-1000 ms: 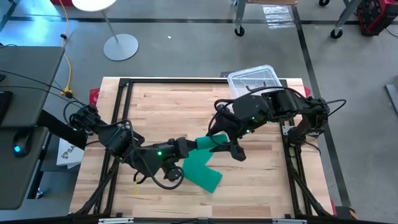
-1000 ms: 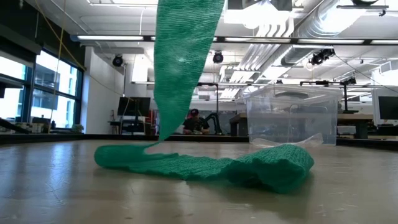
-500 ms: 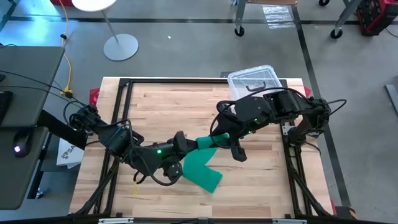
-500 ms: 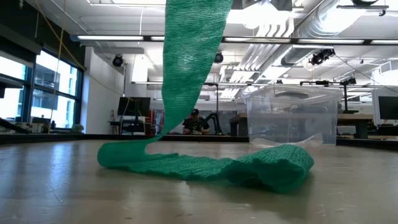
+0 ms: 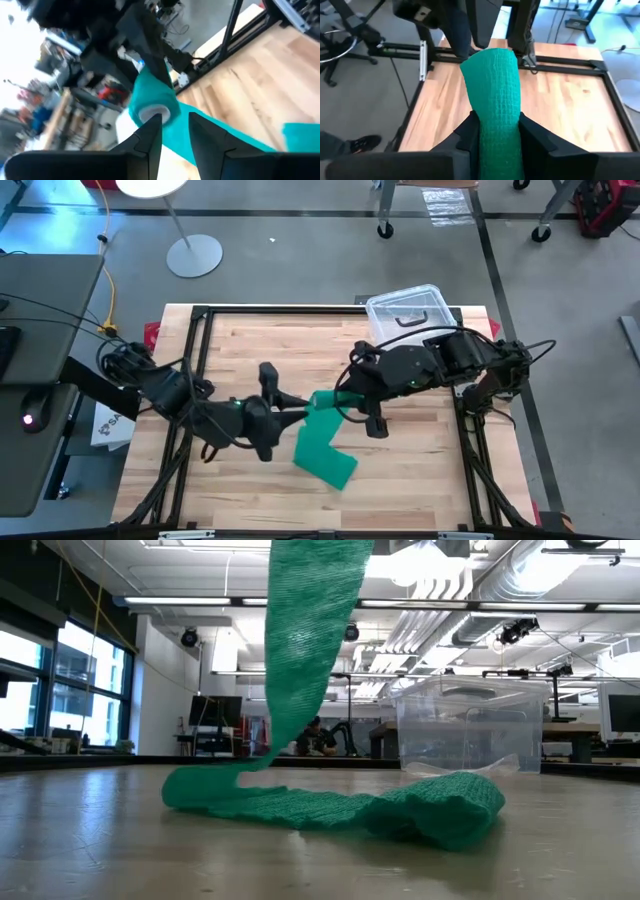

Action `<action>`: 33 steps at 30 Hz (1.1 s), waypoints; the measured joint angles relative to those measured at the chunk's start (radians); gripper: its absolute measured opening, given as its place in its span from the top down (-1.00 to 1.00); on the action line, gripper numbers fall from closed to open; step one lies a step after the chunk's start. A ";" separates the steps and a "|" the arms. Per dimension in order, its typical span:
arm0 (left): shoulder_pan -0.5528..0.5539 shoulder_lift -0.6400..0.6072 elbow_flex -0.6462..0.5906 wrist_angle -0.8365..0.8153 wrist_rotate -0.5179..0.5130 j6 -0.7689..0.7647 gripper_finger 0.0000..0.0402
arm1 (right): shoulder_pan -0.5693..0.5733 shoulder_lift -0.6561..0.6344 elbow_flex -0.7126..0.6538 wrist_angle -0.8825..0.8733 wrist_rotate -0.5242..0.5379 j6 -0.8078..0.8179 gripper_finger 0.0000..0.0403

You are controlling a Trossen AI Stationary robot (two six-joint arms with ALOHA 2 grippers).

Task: Roll bandage
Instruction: Roll the green bandage

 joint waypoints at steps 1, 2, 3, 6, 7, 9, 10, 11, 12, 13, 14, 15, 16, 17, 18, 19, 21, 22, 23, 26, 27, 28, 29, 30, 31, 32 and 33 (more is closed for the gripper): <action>0.000 -0.006 0.000 -0.022 0.001 -0.038 0.53 | 0.001 -0.003 0.000 0.009 0.000 0.001 0.58; 0.000 -0.011 0.000 -0.039 0.001 -0.078 0.53 | 0.002 -0.006 0.006 0.012 0.000 0.010 0.58; 0.000 -0.017 0.000 -0.049 0.000 -0.117 0.54 | 0.002 -0.007 0.016 0.017 0.000 0.021 0.58; 0.010 -0.034 0.000 -0.046 0.000 -0.231 0.54 | 0.003 -0.011 0.060 0.036 0.001 0.035 0.58; 0.016 -0.038 0.000 -0.044 0.000 -0.271 0.54 | 0.006 -0.017 0.061 0.058 0.003 0.034 0.58; 0.033 -0.041 0.000 -0.043 0.001 -0.365 0.52 | 0.007 -0.032 0.054 0.108 -0.001 0.028 0.58; 0.044 -0.040 0.000 -0.042 0.004 -0.422 0.50 | 0.007 -0.036 0.056 0.123 -0.004 0.027 0.58; 0.054 -0.039 0.000 -0.038 0.009 -0.478 0.48 | 0.007 -0.039 0.060 0.136 -0.010 0.026 0.58; 0.065 -0.039 0.000 -0.034 0.027 -0.521 0.45 | 0.007 -0.043 0.060 0.155 -0.014 0.027 0.58; 0.079 -0.039 0.000 -0.026 0.064 -0.554 0.41 | 0.008 -0.050 0.060 0.169 -0.020 0.027 0.58; 0.092 -0.039 0.000 -0.009 0.110 -0.577 0.37 | 0.009 -0.053 0.060 0.170 -0.023 0.027 0.58; 0.105 -0.039 0.000 0.010 0.169 -0.595 0.33 | 0.009 -0.055 0.060 0.174 -0.025 0.027 0.58; 0.119 -0.039 0.000 0.029 0.223 -0.610 0.28 | 0.009 -0.058 0.061 0.178 -0.026 0.027 0.58; 0.132 -0.039 0.000 0.048 0.276 -0.623 0.23 | 0.009 -0.059 0.061 0.178 -0.026 0.027 0.58; 0.145 -0.038 0.000 0.070 0.324 -0.635 0.18 | 0.008 -0.059 0.061 0.177 -0.026 0.027 0.58; 0.156 -0.038 0.000 0.088 0.363 -0.645 0.14 | 0.008 -0.059 0.060 0.174 -0.026 0.027 0.58; 0.176 -0.039 0.000 0.109 0.409 -0.662 0.07 | 0.008 -0.059 0.060 0.167 -0.026 0.027 0.58; 0.183 -0.039 0.000 0.118 0.420 -0.668 0.05 | 0.008 -0.059 0.060 0.167 -0.026 0.027 0.58; 0.189 -0.038 0.000 0.119 0.422 -0.672 0.05 | 0.008 -0.059 0.060 0.167 -0.026 0.027 0.58; 0.204 -0.031 0.000 0.113 0.426 -0.694 0.10 | 0.009 -0.059 0.060 0.167 -0.026 0.028 0.58; 0.206 -0.028 0.000 0.105 0.429 -0.695 0.15 | 0.009 -0.059 0.060 0.168 -0.026 0.033 0.58; 0.206 -0.020 0.000 0.098 0.433 -0.695 0.23 | 0.008 -0.059 0.060 0.170 -0.026 0.040 0.58; 0.207 -0.011 0.000 0.091 0.436 -0.695 0.32 | 0.008 -0.059 0.060 0.176 -0.026 0.049 0.58; 0.210 -0.002 0.000 0.073 0.436 -0.695 0.42 | 0.008 -0.059 0.060 0.184 -0.026 0.056 0.58; 0.210 0.006 -0.001 0.054 0.435 -0.695 0.55 | 0.008 -0.059 0.060 0.191 -0.026 0.064 0.58; 0.210 0.015 -0.001 0.040 0.434 -0.693 0.68 | 0.008 -0.059 0.060 0.197 -0.026 0.076 0.58; 0.210 0.022 -0.001 0.018 0.434 -0.683 0.82 | 0.008 -0.060 0.060 0.206 -0.027 0.082 0.58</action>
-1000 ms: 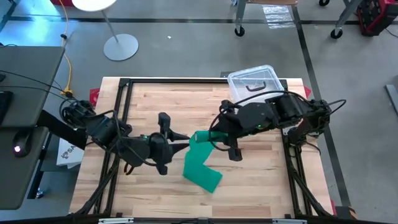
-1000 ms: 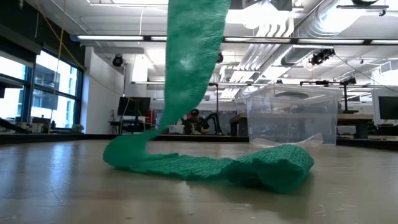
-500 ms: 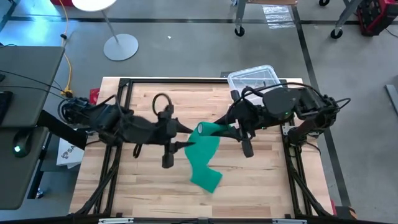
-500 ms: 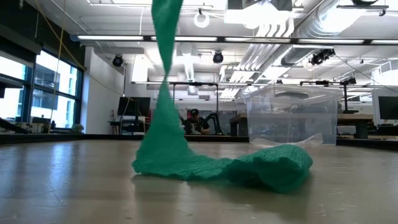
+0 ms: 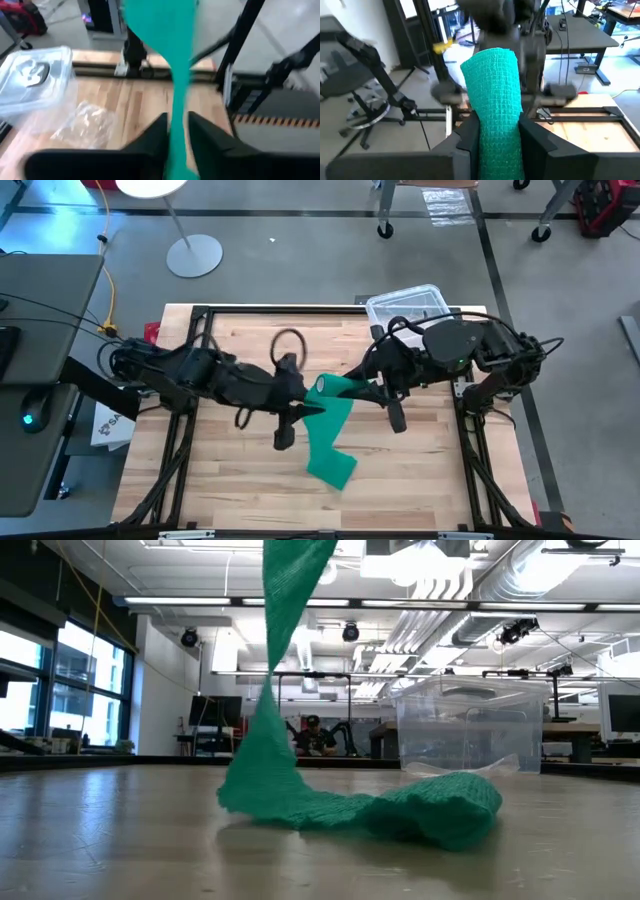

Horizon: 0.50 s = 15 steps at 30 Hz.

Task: Roll bandage
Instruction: Roll the green bandage

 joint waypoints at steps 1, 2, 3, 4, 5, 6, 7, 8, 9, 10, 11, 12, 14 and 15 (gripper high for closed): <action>0.000 0.006 0.000 -0.029 -0.006 0.016 0.90 | 0.000 -0.002 0.000 0.002 -0.005 0.013 0.58; -0.002 0.009 0.000 -0.062 -0.018 0.022 0.94 | 0.000 -0.005 0.000 0.004 -0.015 0.028 0.58; -0.007 0.014 0.000 -0.097 -0.034 0.025 0.95 | 0.000 -0.014 0.000 0.007 -0.023 0.049 0.58; -0.010 0.018 0.000 -0.136 -0.046 0.030 0.95 | 0.000 -0.020 0.000 0.007 -0.028 0.065 0.58; -0.014 0.022 0.000 -0.175 -0.055 0.038 0.97 | 0.000 -0.030 0.000 0.008 -0.033 0.076 0.58; -0.019 0.024 0.000 -0.212 -0.064 0.041 0.98 | 0.001 -0.038 0.000 0.008 -0.043 0.091 0.58; -0.024 0.025 0.000 -0.251 -0.072 0.040 0.99 | 0.001 -0.048 0.000 0.008 -0.055 0.104 0.58; -0.028 0.025 0.000 -0.285 -0.078 0.040 0.99 | 0.001 -0.054 0.000 0.008 -0.070 0.118 0.58; -0.030 0.025 0.000 -0.312 -0.080 0.040 0.99 | 0.001 -0.062 0.000 0.007 -0.086 0.133 0.58; -0.034 0.024 0.000 -0.339 -0.081 0.040 0.99 | 0.001 -0.067 0.000 0.007 -0.102 0.146 0.58; -0.036 0.023 0.000 -0.367 -0.082 0.039 0.99 | 0.001 -0.074 0.000 0.007 -0.117 0.155 0.58; -0.036 0.023 0.000 -0.399 -0.082 0.033 1.00 | 0.001 -0.079 0.000 0.006 -0.133 0.159 0.58; -0.035 0.024 -0.001 -0.459 -0.071 0.019 1.00 | 0.001 -0.093 0.000 0.008 -0.151 0.168 0.58; -0.035 0.023 -0.011 -0.472 -0.070 0.014 1.00 | 0.001 -0.099 0.000 0.011 -0.153 0.175 0.58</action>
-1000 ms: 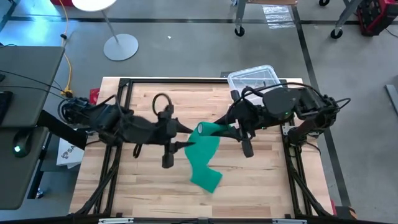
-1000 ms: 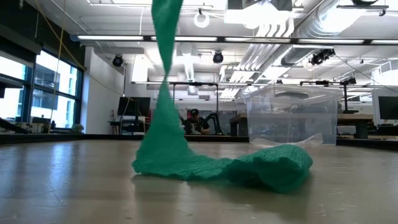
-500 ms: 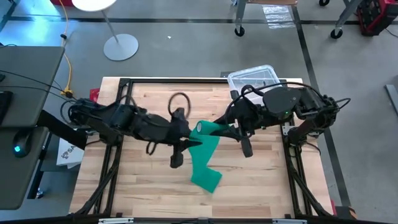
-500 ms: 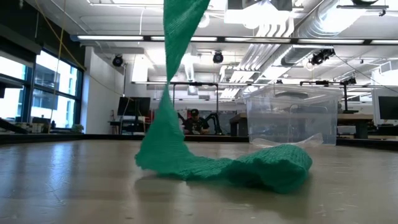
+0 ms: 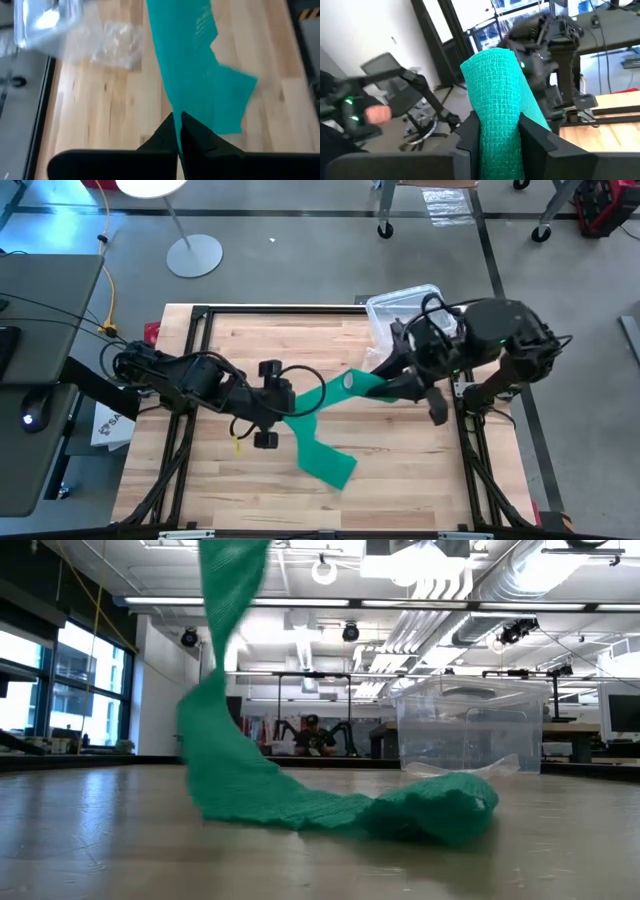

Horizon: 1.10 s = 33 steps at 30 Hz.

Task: Roll bandage
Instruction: Roll the green bandage

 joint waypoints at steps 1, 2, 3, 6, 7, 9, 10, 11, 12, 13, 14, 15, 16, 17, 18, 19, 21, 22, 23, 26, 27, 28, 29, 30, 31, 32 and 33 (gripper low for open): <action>0.000 -0.002 -0.017 0.001 0.004 -0.001 1.00 | 0.003 -0.007 0.000 0.007 0.000 0.002 0.58; -0.001 -0.003 -0.036 0.002 0.013 -0.005 1.00 | 0.006 -0.013 0.000 0.018 0.000 0.001 0.58; -0.005 -0.003 -0.057 0.008 0.021 -0.010 1.00 | 0.008 -0.018 0.000 0.032 0.000 -0.002 0.58; -0.022 -0.001 -0.134 0.059 0.040 -0.016 1.00 | 0.011 -0.030 -0.001 0.059 -0.003 -0.011 0.58; -0.028 -0.001 -0.156 0.087 0.044 -0.017 1.00 | 0.011 -0.032 -0.001 0.058 -0.003 -0.009 0.58; -0.044 0.000 -0.172 0.127 0.046 -0.017 1.00 | 0.010 -0.033 -0.001 0.048 -0.003 0.008 0.58; -0.050 0.000 -0.173 0.149 0.043 -0.017 1.00 | 0.010 -0.033 -0.001 0.038 -0.003 0.015 0.58; -0.056 0.000 -0.173 0.170 0.038 -0.017 1.00 | 0.011 -0.030 -0.001 0.024 -0.005 0.027 0.58; -0.061 -0.003 -0.171 0.189 0.036 -0.017 1.00 | 0.011 -0.028 0.000 0.004 -0.008 0.036 0.58; -0.066 -0.007 -0.164 0.198 0.037 -0.017 1.00 | 0.011 -0.024 0.000 -0.017 -0.013 0.051 0.58; -0.071 -0.008 -0.152 0.198 0.037 -0.017 1.00 | 0.010 -0.018 0.000 -0.038 -0.017 0.063 0.58; -0.073 -0.010 -0.137 0.196 0.037 -0.017 1.00 | 0.010 -0.011 0.000 -0.056 -0.021 0.074 0.58; -0.076 -0.012 -0.119 0.196 0.037 -0.017 1.00 | 0.010 -0.003 0.000 -0.070 -0.022 0.082 0.58; -0.080 -0.016 -0.104 0.197 0.038 -0.017 1.00 | 0.010 0.004 0.000 -0.084 -0.022 0.086 0.58; -0.082 -0.018 -0.093 0.197 0.041 -0.018 1.00 | 0.010 0.011 0.000 -0.090 -0.022 0.087 0.58; -0.083 -0.019 -0.082 0.199 0.049 -0.018 1.00 | 0.010 0.016 0.000 -0.090 -0.022 0.087 0.58; -0.083 -0.018 -0.065 0.201 0.066 -0.018 1.00 | 0.010 0.026 0.000 -0.096 -0.022 0.086 0.58; -0.083 -0.018 -0.062 0.201 0.074 -0.017 1.00 | 0.007 0.030 0.001 -0.095 -0.022 0.084 0.58; -0.083 -0.018 -0.060 0.204 0.084 -0.016 1.00 | 0.004 0.035 0.002 -0.096 -0.022 0.083 0.58; -0.082 -0.018 -0.059 0.209 0.115 0.000 0.95 | -0.003 0.052 0.001 -0.108 -0.002 0.074 0.58; -0.082 -0.018 -0.059 0.209 0.127 -0.001 0.91 | -0.003 0.056 0.001 -0.115 0.009 0.068 0.58; -0.082 -0.018 -0.059 0.210 0.138 -0.001 0.87 | -0.003 0.058 0.001 -0.121 0.023 0.061 0.58; -0.082 -0.018 -0.059 0.210 0.140 -0.001 0.83 | -0.003 0.058 0.001 -0.128 0.038 0.053 0.58; -0.082 -0.018 -0.059 0.210 0.141 -0.001 0.78 | -0.003 0.060 0.002 -0.136 0.053 0.050 0.58; -0.082 -0.019 -0.059 0.208 0.141 -0.003 0.73 | -0.003 0.061 0.002 -0.143 0.066 0.049 0.58; -0.082 -0.022 -0.059 0.201 0.141 -0.012 0.68 | -0.003 0.062 0.002 -0.156 0.076 0.049 0.58; -0.082 -0.026 -0.059 0.187 0.141 -0.025 0.63 | -0.003 0.063 0.002 -0.168 0.082 0.050 0.58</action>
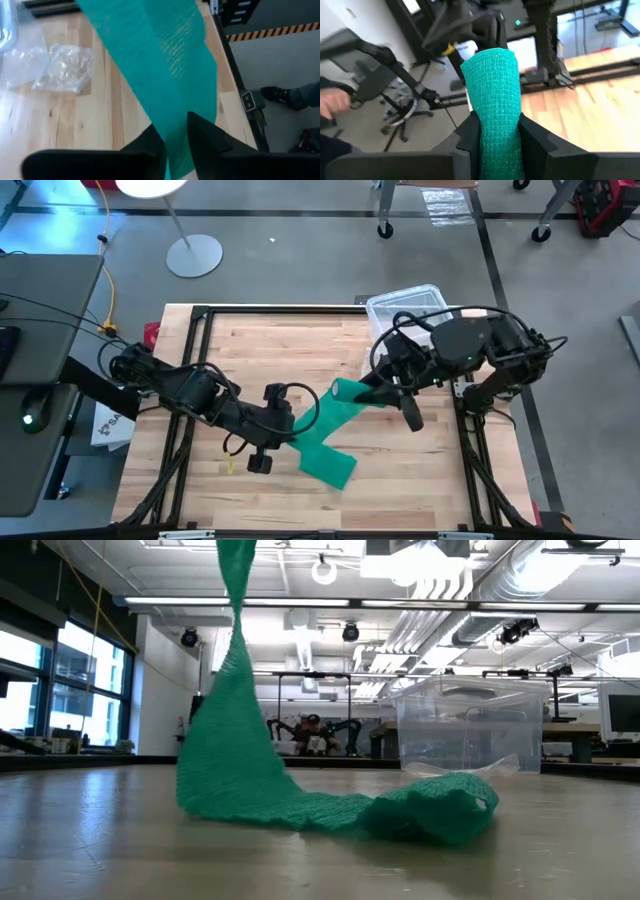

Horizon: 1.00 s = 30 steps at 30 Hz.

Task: Roll bandage
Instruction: Roll the green bandage

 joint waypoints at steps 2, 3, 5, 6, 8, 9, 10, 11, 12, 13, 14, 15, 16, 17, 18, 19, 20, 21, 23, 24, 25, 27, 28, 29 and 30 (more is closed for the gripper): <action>0.006 -0.019 0.000 -0.035 0.000 -0.026 0.54 | 0.001 0.002 0.000 -0.014 0.006 0.000 0.58; 0.007 -0.032 0.000 -0.054 0.000 -0.042 0.50 | 0.002 0.002 0.000 -0.019 0.009 0.000 0.58; 0.008 -0.062 0.000 -0.090 -0.002 -0.074 0.44 | 0.007 0.001 0.000 -0.025 0.011 0.000 0.58; 0.008 -0.077 0.000 -0.104 -0.002 -0.086 0.42 | 0.008 0.001 0.000 -0.027 0.011 0.000 0.58; 0.008 -0.107 0.000 -0.131 -0.004 -0.107 0.39 | 0.008 0.001 0.000 -0.030 0.010 0.000 0.58; 0.008 -0.121 0.000 -0.143 -0.006 -0.113 0.39 | 0.009 0.001 0.000 -0.029 0.010 0.000 0.58; 0.008 -0.135 0.000 -0.149 -0.007 -0.115 0.39 | 0.009 0.001 0.000 -0.029 0.008 0.000 0.58; 0.008 -0.145 0.000 -0.149 -0.008 -0.114 0.38 | 0.009 0.001 0.000 -0.028 0.001 0.000 0.58; 0.008 -0.152 0.001 -0.144 -0.009 -0.114 0.38 | 0.008 0.001 0.000 -0.024 -0.002 0.000 0.58; 0.008 -0.156 0.001 -0.136 -0.009 -0.110 0.38 | 0.009 0.001 0.000 -0.018 -0.002 0.000 0.58; 0.008 -0.156 0.001 -0.124 -0.010 -0.104 0.38 | 0.009 0.001 0.000 -0.010 -0.003 0.000 0.58; 0.008 -0.154 0.001 -0.111 -0.011 -0.094 0.38 | 0.009 0.001 0.000 -0.001 -0.003 -0.001 0.58; 0.008 -0.149 0.001 -0.099 -0.011 -0.081 0.38 | 0.009 0.001 0.000 0.009 -0.003 -0.001 0.58; 0.008 -0.142 0.001 -0.084 -0.013 -0.068 0.37 | 0.009 0.001 0.000 0.018 -0.003 -0.002 0.58; 0.008 -0.135 0.001 -0.073 -0.013 -0.052 0.36 | 0.009 0.001 0.000 0.028 -0.003 -0.005 0.58; 0.009 -0.122 0.001 -0.065 -0.013 -0.046 0.34 | 0.009 0.001 0.000 0.039 -0.003 -0.008 0.58; 0.014 -0.110 0.001 -0.061 -0.013 -0.043 0.31 | 0.009 0.001 0.000 0.048 -0.004 -0.010 0.58; 0.019 -0.095 0.001 -0.059 -0.012 -0.042 0.28 | 0.009 0.001 0.000 0.057 -0.004 -0.011 0.58; 0.029 -0.065 0.001 -0.043 -0.011 -0.041 0.20 | 0.008 0.001 0.000 0.070 -0.004 -0.012 0.58; 0.036 -0.051 0.000 -0.033 -0.012 -0.034 0.16 | 0.008 0.001 0.000 0.075 -0.005 -0.012 0.58; 0.043 -0.038 0.000 -0.016 -0.011 -0.024 0.12 | 0.007 0.001 0.000 0.078 -0.005 -0.012 0.58; 0.056 -0.019 0.000 0.036 -0.010 0.001 0.03 | 0.007 0.001 0.000 0.082 -0.006 -0.011 0.58; 0.063 -0.011 0.000 0.066 -0.010 0.012 0.00 | 0.007 0.001 0.000 0.083 -0.006 -0.010 0.58; 0.068 -0.005 0.000 0.099 -0.010 0.025 -0.03 | 0.007 0.001 0.000 0.085 -0.006 -0.009 0.58; 0.074 0.000 0.000 0.128 -0.011 0.036 -0.06 | 0.007 0.001 0.000 0.085 -0.006 -0.008 0.58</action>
